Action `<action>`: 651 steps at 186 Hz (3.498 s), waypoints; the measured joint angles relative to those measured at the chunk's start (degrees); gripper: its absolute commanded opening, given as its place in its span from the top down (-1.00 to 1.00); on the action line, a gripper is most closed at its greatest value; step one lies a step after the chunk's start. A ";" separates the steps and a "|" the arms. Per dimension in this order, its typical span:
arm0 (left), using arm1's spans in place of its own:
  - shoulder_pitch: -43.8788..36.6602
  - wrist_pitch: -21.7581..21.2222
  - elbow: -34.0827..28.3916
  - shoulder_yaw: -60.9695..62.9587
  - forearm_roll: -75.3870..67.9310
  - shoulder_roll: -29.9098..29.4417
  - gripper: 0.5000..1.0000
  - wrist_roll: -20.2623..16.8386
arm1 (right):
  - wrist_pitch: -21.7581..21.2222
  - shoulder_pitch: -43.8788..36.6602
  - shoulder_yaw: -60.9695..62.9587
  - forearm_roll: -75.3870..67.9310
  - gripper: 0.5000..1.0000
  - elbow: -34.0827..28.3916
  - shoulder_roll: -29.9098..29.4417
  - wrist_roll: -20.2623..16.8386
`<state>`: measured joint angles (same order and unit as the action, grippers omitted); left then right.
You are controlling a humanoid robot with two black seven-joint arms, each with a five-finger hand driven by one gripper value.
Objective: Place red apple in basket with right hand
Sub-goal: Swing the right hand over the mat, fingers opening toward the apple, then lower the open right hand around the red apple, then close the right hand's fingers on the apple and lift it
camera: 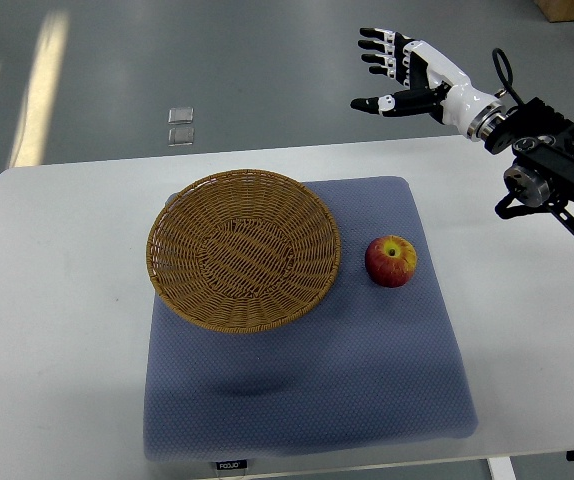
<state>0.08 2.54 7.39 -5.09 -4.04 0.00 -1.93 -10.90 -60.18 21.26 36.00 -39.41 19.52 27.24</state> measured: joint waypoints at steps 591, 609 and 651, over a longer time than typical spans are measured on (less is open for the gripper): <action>0.00 0.00 -0.01 -0.01 0.00 0.00 -1.00 0.01 | -6.48 -2.08 -19.22 53.64 0.23 -13.06 8.98 3.76; 0.00 0.00 -0.01 -0.01 0.00 0.00 -1.00 0.01 | -5.98 -2.37 -19.22 53.72 0.23 -12.99 9.04 3.76; 0.00 0.00 -0.01 -0.01 0.00 0.00 -1.00 0.01 | -5.14 -2.87 -18.79 53.67 0.23 -12.73 9.65 3.71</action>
<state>0.09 2.55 7.38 -5.10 -4.04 0.00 -1.92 -16.04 -63.05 2.47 89.67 -52.14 29.17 30.95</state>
